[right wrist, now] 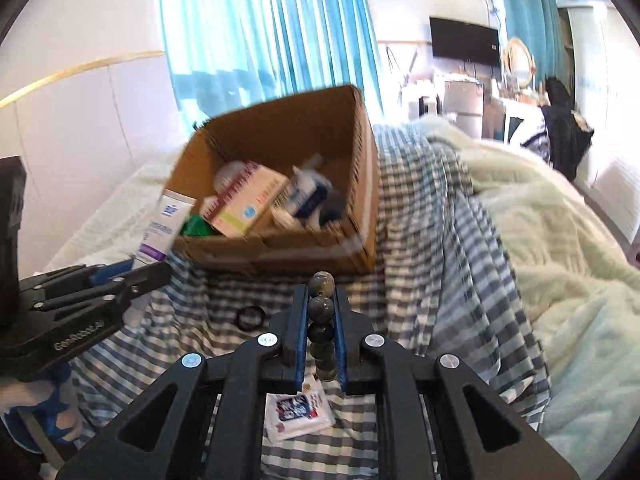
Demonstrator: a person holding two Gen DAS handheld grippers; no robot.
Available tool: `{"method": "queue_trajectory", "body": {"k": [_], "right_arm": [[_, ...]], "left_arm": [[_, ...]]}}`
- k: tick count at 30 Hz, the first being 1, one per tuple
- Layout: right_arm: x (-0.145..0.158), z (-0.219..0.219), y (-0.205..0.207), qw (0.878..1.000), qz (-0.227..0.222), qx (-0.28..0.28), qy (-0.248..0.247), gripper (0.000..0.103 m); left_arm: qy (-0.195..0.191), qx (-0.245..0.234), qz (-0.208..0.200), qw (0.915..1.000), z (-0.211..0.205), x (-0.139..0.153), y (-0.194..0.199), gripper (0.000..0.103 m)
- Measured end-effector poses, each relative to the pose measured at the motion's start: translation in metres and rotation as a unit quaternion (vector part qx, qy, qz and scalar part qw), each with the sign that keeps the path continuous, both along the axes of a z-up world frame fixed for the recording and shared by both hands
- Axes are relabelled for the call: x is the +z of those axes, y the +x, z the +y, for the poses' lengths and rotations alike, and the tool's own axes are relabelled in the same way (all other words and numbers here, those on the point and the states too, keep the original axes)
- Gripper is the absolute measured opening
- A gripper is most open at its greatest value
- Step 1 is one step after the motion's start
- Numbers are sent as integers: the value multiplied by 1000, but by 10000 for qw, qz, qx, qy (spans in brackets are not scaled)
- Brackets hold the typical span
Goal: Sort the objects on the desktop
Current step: 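Lift the toothpaste tube and bead bracelet up and carry them over the box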
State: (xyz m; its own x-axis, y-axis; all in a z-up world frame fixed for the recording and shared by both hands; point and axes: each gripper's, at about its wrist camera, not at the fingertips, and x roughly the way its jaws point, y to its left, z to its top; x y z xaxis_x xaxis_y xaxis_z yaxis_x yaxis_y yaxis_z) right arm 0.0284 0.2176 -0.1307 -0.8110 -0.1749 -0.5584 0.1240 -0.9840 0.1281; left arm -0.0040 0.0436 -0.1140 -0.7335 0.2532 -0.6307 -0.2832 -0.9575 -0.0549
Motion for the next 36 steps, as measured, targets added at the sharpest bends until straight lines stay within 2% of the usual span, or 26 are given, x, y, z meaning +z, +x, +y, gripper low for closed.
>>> {"method": "queue_trajectory", "body": {"k": [10,16,36], "right_arm": [[47,-20,18,9975,698,86,97,11],[77,-21,20,9934,1142,-22,129,11],[136,-42,-16,9793,2002,44,302,11]], "left_arm": [[151,-57,510,9986,-2,41,8,24],[181,-13,854,9962,-5,64,-3,24],[209,84,1676,9856,-10,122,-43,24]]}}
